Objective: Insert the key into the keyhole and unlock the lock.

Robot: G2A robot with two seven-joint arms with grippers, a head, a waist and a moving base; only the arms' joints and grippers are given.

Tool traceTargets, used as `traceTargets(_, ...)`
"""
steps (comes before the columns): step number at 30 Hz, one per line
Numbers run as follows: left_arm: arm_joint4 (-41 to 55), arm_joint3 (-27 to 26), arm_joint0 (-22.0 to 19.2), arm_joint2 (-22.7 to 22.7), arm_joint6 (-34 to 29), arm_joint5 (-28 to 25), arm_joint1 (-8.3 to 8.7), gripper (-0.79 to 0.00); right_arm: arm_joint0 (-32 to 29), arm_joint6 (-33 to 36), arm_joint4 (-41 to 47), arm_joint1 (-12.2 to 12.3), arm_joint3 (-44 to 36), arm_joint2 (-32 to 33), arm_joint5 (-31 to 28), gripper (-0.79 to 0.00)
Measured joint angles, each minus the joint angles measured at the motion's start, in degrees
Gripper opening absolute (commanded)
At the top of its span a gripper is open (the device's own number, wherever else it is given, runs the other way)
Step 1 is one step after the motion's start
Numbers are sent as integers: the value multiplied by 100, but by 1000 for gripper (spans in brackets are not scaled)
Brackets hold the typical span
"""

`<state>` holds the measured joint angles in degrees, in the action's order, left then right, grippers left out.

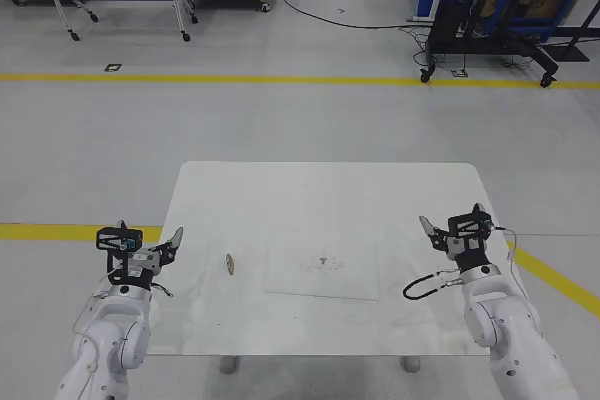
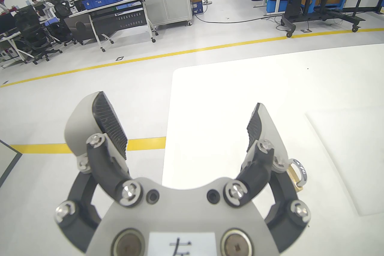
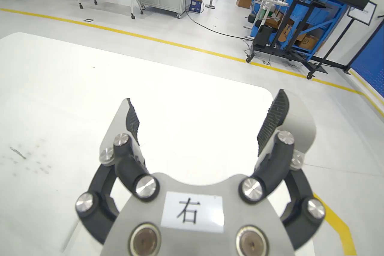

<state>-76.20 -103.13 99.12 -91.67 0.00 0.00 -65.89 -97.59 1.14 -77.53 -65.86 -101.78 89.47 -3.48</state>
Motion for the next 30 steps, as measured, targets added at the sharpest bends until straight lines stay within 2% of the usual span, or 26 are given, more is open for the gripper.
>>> traceTargets(3, 0, 0, 0, 0, 0, 0, 0, 0, 300, 89, 54, -14, 316, -285, -504, 0)
traceTargets(8, 0, 0, 0, 0, 0, 0, 0, 0, 630, -37, 124, -46, 757, -649, -1022, 0)
traceTargets(22, 0, 0, 0, 0, 0, 0, 0, 0, 694, 63, 136, -53, 881, -662, -917, 0)
traceTargets(27, 0, 0, 0, 0, 0, 0, 0, 0, 1105, 170, 119, -77, 1275, -1076, -1667, 0)
traceTargets(30, 0, 0, 0, 0, 0, 0, 0, 0, 1489, 108, 96, -106, 1653, -1434, -2310, 0)
